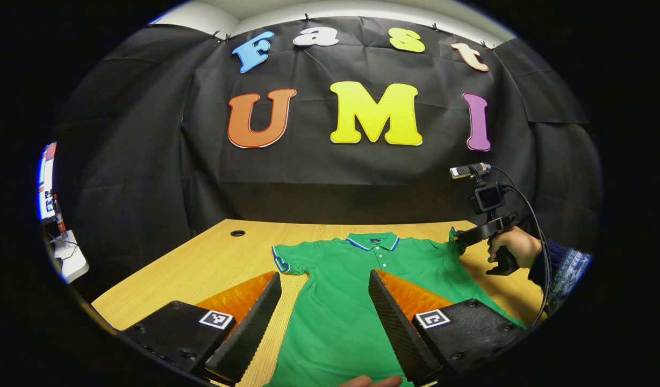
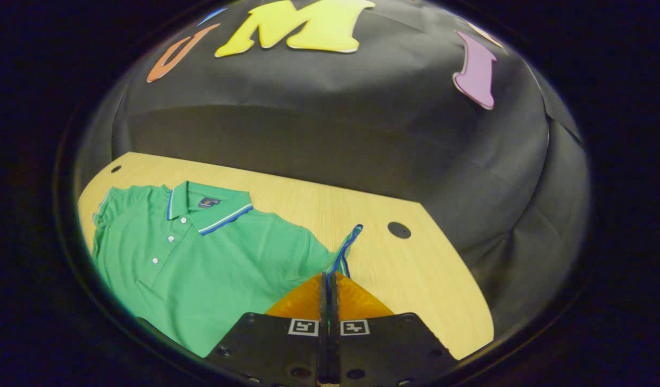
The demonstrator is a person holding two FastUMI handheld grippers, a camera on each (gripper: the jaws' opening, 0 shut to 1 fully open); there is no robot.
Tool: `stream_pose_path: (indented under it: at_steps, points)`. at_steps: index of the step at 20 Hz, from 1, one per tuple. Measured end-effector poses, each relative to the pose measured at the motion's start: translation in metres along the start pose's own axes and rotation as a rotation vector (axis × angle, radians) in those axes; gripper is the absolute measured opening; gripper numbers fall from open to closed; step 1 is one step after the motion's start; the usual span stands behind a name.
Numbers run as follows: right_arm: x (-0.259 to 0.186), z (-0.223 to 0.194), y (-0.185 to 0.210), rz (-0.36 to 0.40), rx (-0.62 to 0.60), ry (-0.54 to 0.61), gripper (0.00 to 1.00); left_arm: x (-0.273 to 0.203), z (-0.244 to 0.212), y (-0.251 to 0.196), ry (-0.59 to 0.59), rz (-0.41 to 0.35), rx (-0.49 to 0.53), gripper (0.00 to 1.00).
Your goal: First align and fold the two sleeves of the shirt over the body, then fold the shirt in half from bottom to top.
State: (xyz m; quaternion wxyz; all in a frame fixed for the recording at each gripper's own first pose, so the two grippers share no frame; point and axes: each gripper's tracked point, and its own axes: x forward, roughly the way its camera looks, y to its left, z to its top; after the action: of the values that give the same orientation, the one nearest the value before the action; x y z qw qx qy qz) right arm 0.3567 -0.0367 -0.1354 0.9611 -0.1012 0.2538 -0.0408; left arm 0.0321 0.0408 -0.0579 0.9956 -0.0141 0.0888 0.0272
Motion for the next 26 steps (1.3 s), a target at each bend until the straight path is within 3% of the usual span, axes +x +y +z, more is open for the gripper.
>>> stream_pose_path:
  at_steps: [3, 8, 9, 12, 18, 22, 26]
  points:
    - [-0.01, 0.017, 0.034, 0.019, -0.14, -0.069, 0.0, 0.003, -0.001, 0.004, 0.005, 0.001, -0.016, 1.0]
    - [-0.033, 0.02, 0.114, 0.181, -0.248, -0.12, 0.01, 0.004, 0.0, 0.005, 0.001, 0.005, -0.017, 1.0]
    - [-0.038, 0.022, 0.126, 0.213, -0.231, -0.128, 0.12, 0.004, 0.001, 0.006, -0.005, 0.008, -0.012, 1.0]
    - [-0.06, 0.027, 0.131, 0.257, -0.121, -0.168, 0.95, 0.003, 0.006, 0.01, -0.025, 0.032, -0.001, 1.0]
    - [-0.124, 0.042, 0.089, 0.228, 0.076, -0.277, 0.95, 0.013, -0.008, 0.009, 0.028, 0.065, -0.027, 1.0]
    - [-0.186, 0.039, 0.063, 0.26, 0.122, -0.374, 0.95, 0.019, -0.027, -0.004, 0.113, 0.045, -0.16, 1.0]
    - [-0.232, 0.017, 0.021, 0.202, 0.155, -0.45, 0.95, 0.039, -0.017, 0.016, 0.106, 0.127, -0.062, 1.0]
